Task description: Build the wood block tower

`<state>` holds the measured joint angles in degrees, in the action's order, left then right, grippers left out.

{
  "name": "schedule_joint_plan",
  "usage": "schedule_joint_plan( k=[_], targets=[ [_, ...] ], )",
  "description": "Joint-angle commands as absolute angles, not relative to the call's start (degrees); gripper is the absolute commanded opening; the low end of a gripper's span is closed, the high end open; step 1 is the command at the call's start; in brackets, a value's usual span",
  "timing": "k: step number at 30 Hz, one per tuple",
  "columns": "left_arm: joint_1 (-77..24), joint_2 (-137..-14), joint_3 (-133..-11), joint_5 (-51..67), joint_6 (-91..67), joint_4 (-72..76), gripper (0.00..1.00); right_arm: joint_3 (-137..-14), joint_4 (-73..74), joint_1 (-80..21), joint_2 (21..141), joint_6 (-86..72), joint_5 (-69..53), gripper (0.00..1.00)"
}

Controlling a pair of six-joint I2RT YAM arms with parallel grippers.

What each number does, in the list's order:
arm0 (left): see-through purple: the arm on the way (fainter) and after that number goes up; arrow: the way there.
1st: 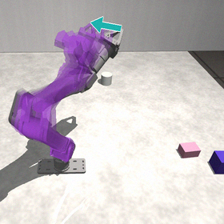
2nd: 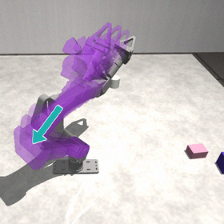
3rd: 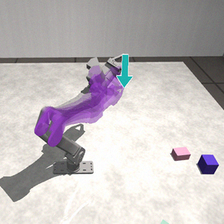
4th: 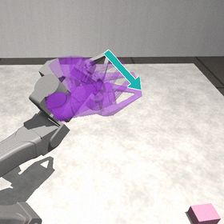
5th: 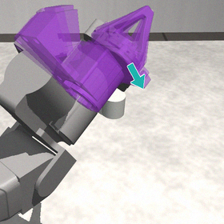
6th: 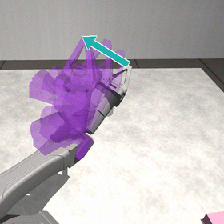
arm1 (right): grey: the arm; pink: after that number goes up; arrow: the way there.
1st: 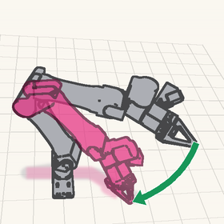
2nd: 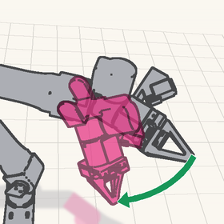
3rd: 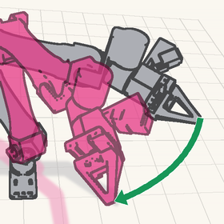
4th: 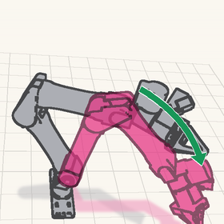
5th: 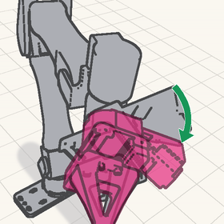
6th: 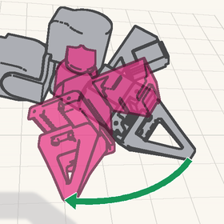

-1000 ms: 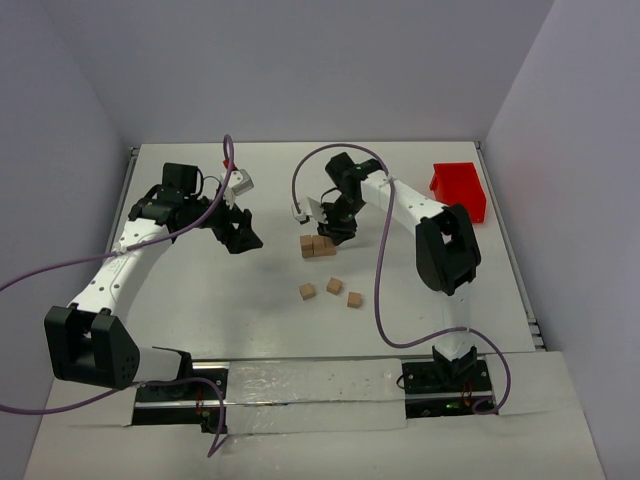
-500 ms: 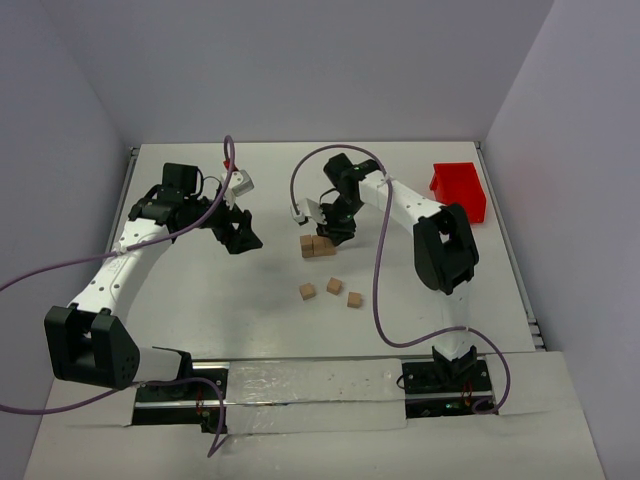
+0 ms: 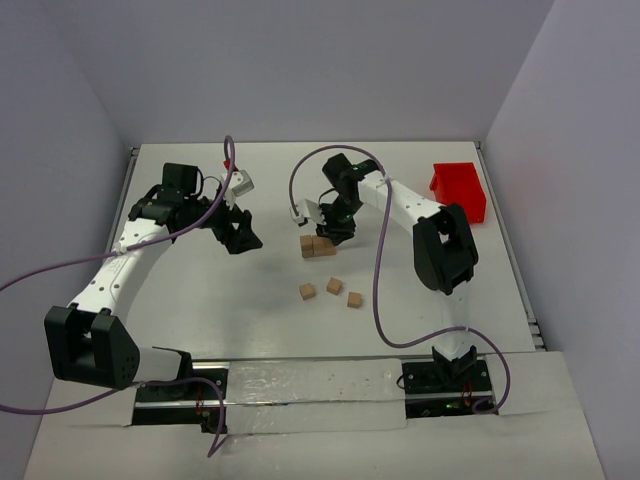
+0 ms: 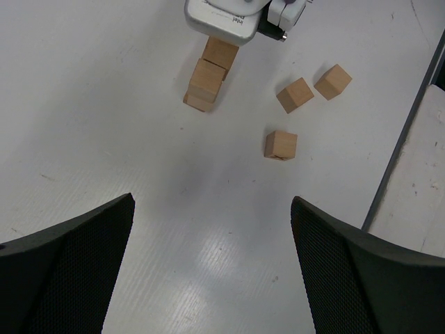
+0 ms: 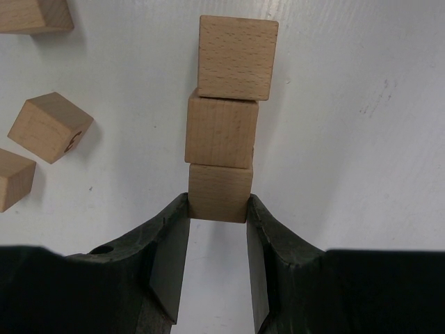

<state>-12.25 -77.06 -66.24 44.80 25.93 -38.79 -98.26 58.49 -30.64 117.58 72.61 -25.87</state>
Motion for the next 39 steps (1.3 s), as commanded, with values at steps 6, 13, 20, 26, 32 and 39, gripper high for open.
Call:
schedule_joint_plan(
  k=[6, 13, 20, 26, 32, 39],
  targets=[
    [-12.0, -76.4, -67.1, 45.7, 27.0, -38.5, 0.99, -99.8, 59.3, -31.6, 117.3, 73.2, -25.0, 0.50],
    [-12.0, -75.2, -66.2, 44.5, 26.1, -37.2, 0.99, -100.1, 59.4, -32.0, 116.1, 71.9, -25.6, 0.91],
    [-12.0, -70.1, -64.7, 44.4, 23.5, -32.8, 0.99, -102.1, 60.9, -32.2, 111.0, 69.4, -27.7, 1.00],
    [-12.0, -68.4, -65.0, 40.4, 11.9, -26.4, 0.99, -98.5, 59.0, -31.5, 101.7, 66.5, -25.0, 1.00],
    [-13.4, -74.2, -69.3, 51.6, 27.7, -42.7, 0.99, -91.3, 54.0, -27.1, 90.1, 61.4, -23.4, 1.00],
    [-30.9, -73.4, -59.3, 30.5, 28.3, -33.9, 0.98, -72.8, 37.3, -17.1, 74.4, 46.8, -21.0, 1.00]
  ],
)
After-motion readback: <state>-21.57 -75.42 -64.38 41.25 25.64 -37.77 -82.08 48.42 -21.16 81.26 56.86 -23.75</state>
